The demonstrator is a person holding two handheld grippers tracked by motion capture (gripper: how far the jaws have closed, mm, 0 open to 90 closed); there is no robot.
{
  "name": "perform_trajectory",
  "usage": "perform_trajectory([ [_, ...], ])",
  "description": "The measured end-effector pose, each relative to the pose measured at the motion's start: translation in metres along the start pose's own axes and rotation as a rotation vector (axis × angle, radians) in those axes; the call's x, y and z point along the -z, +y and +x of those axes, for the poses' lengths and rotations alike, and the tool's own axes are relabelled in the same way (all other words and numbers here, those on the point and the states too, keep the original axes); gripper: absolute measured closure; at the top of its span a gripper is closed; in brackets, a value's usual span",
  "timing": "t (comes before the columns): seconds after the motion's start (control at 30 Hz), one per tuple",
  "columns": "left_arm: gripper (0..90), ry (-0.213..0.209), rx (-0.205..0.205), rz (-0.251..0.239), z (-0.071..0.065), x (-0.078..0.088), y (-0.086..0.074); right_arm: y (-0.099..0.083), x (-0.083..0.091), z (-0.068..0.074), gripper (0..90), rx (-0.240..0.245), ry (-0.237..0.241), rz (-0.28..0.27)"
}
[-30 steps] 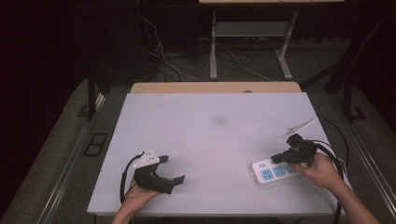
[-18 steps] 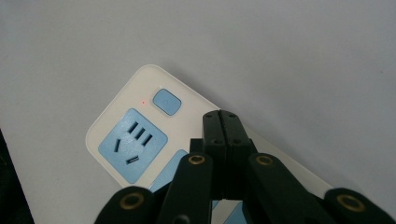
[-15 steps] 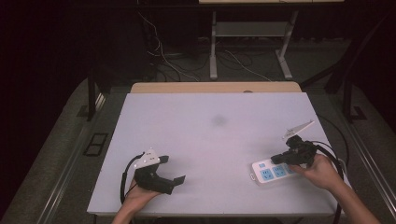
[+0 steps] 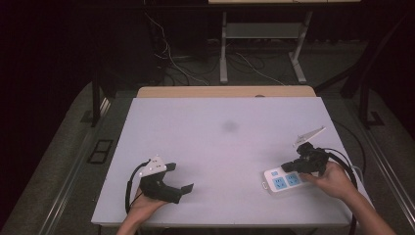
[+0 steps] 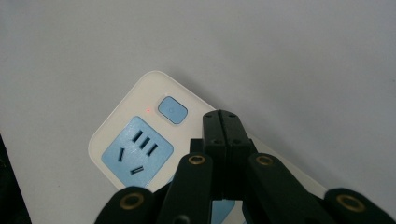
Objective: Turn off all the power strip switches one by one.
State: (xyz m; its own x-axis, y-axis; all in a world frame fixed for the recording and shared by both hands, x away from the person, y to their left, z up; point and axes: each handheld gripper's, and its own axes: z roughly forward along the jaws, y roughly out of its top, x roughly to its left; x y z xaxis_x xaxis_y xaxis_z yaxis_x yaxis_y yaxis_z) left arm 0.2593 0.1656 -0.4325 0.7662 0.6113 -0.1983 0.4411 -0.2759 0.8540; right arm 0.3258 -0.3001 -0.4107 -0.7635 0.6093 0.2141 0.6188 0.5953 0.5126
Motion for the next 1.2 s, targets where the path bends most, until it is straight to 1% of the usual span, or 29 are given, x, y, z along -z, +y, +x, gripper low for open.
perform_trajectory([
  [0.13,0.0,0.0,0.004,0.0,0.0,0.0,0.0,0.0,0.0,0.0,90.0,-0.005,0.005,0.0],
  [0.23,0.0,0.0,0.004,0.0,0.001,0.0,0.0,0.0,0.0,0.001,90.0,0.011,-0.006,-0.002],
  [0.3,0.0,-0.001,0.005,0.001,0.001,-0.001,0.0,0.0,0.0,0.001,90.0,0.011,-0.007,-0.001],
  [0.33,0.0,-0.001,0.005,0.001,0.001,0.0,0.0,0.0,0.001,0.0,90.0,-0.003,0.013,-0.006],
  [0.37,0.0,-0.002,0.005,0.0,0.001,0.0,0.0,0.0,0.001,0.0,90.0,-0.003,0.013,-0.006],
  [0.4,0.0,-0.002,0.004,-0.001,0.001,0.0,0.0,0.0,0.002,0.0,90.0,-0.014,0.029,-0.023],
  [0.43,0.0,-0.001,0.005,-0.002,0.001,0.0,0.0,0.0,0.003,0.0,90.0,-0.003,0.016,-0.015],
  [0.47,0.0,-0.001,0.006,-0.002,0.001,0.0,0.0,0.0,0.004,0.001,90.0,-0.003,0.008,-0.012],
  [0.57,0.0,-0.001,0.006,0.0,0.001,0.0,0.0,-0.002,0.007,0.0,90.0,-0.013,0.011,-0.013],
  [0.77,0.0,0.0,0.008,0.0,0.001,-0.001,0.0,-0.005,0.023,-0.001,90.0,-0.039,0.032,-0.089],
  [0.87,0.0,-0.001,0.007,0.0,0.001,-0.001,0.0,-0.007,0.031,-0.002,90.0,-0.046,0.036,-0.116],
  [1.03,0.0,-0.001,0.007,0.0,0.001,0.0,0.0,-0.005,0.038,0.002,90.0,-0.044,0.043,-0.132],
  [1.2,0.0,-0.001,0.007,0.0,0.001,0.0,0.0,0.002,0.043,0.007,90.0,-0.03,0.052,-0.146],
])
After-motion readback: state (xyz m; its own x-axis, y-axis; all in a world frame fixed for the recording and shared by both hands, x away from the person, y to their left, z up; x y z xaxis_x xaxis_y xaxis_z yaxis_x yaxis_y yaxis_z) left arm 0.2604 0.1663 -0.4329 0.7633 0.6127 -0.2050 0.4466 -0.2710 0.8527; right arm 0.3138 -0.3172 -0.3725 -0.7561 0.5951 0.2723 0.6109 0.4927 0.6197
